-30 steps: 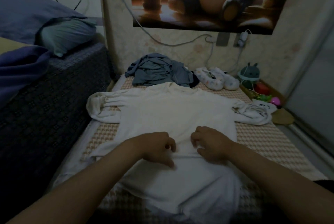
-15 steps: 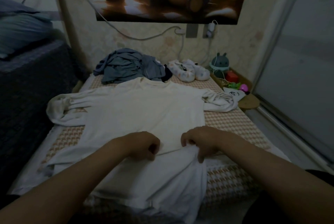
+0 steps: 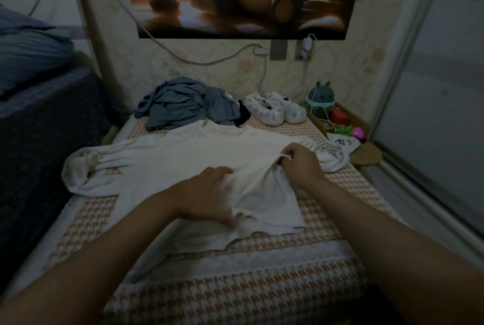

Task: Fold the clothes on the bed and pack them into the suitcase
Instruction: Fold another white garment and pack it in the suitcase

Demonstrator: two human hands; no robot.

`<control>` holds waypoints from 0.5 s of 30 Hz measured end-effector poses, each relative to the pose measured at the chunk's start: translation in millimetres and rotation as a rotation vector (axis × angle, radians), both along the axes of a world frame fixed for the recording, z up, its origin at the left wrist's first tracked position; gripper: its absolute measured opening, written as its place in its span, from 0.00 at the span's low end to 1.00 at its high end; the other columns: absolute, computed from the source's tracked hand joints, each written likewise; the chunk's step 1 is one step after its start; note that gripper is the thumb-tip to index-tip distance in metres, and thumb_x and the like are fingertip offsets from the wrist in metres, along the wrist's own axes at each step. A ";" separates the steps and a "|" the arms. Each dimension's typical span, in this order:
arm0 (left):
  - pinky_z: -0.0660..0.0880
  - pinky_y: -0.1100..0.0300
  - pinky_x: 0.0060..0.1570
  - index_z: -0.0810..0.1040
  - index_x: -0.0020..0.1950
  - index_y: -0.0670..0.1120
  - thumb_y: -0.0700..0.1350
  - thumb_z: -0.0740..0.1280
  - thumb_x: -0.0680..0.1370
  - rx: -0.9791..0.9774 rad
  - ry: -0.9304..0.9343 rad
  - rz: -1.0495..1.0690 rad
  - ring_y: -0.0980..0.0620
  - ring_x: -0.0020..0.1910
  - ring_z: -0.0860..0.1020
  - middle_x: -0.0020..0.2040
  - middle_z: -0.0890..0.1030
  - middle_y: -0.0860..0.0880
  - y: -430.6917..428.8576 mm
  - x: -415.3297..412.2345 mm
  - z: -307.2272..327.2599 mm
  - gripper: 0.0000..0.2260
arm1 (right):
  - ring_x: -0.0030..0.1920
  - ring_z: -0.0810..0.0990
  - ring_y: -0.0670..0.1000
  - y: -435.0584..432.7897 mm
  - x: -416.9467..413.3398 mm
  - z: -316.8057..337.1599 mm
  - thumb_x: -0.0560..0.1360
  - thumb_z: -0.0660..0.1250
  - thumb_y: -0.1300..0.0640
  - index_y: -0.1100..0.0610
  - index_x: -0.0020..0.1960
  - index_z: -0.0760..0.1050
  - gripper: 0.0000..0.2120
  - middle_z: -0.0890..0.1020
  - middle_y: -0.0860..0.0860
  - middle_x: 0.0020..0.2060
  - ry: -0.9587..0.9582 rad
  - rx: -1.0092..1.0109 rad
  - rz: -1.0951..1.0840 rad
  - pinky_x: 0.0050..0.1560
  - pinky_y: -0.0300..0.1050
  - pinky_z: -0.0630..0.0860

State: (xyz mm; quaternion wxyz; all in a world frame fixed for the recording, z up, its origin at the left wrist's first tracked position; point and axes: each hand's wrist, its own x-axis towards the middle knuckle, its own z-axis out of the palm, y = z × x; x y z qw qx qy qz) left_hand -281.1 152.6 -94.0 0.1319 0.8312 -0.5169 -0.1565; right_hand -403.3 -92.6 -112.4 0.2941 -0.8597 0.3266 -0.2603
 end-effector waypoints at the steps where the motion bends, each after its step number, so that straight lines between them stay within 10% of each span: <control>1: 0.69 0.49 0.65 0.52 0.75 0.60 0.69 0.75 0.59 0.153 -0.103 -0.029 0.51 0.67 0.67 0.71 0.60 0.56 2.4 4.7 -4.4 0.52 | 0.50 0.78 0.53 -5.2 2.2 -5.5 0.75 0.67 0.60 0.56 0.55 0.76 0.09 0.79 0.51 0.49 0.025 0.074 -0.010 0.44 0.41 0.71; 6: 0.68 0.51 0.65 0.57 0.75 0.56 0.63 0.75 0.65 0.368 -0.208 -0.020 0.46 0.69 0.66 0.73 0.60 0.51 9.0 25.7 -29.4 0.44 | 0.67 0.67 0.52 11.8 8.4 -4.3 0.70 0.73 0.54 0.46 0.63 0.72 0.23 0.69 0.51 0.63 0.176 -0.106 0.376 0.62 0.39 0.62; 11: 0.70 0.58 0.61 0.73 0.68 0.53 0.54 0.68 0.75 0.247 -0.398 -0.076 0.49 0.64 0.73 0.67 0.71 0.51 6.3 29.0 -37.6 0.21 | 0.75 0.52 0.52 38.8 5.7 -15.9 0.59 0.75 0.31 0.36 0.75 0.52 0.52 0.53 0.45 0.76 0.900 -0.283 0.744 0.73 0.59 0.57; 15: 0.73 0.57 0.54 0.81 0.57 0.48 0.48 0.64 0.78 0.116 -0.417 -0.082 0.48 0.56 0.76 0.57 0.79 0.49 4.7 26.0 -31.5 0.11 | 0.67 0.67 0.52 39.3 9.8 -18.4 0.62 0.77 0.37 0.43 0.72 0.66 0.41 0.67 0.48 0.68 0.797 -0.346 0.747 0.67 0.52 0.68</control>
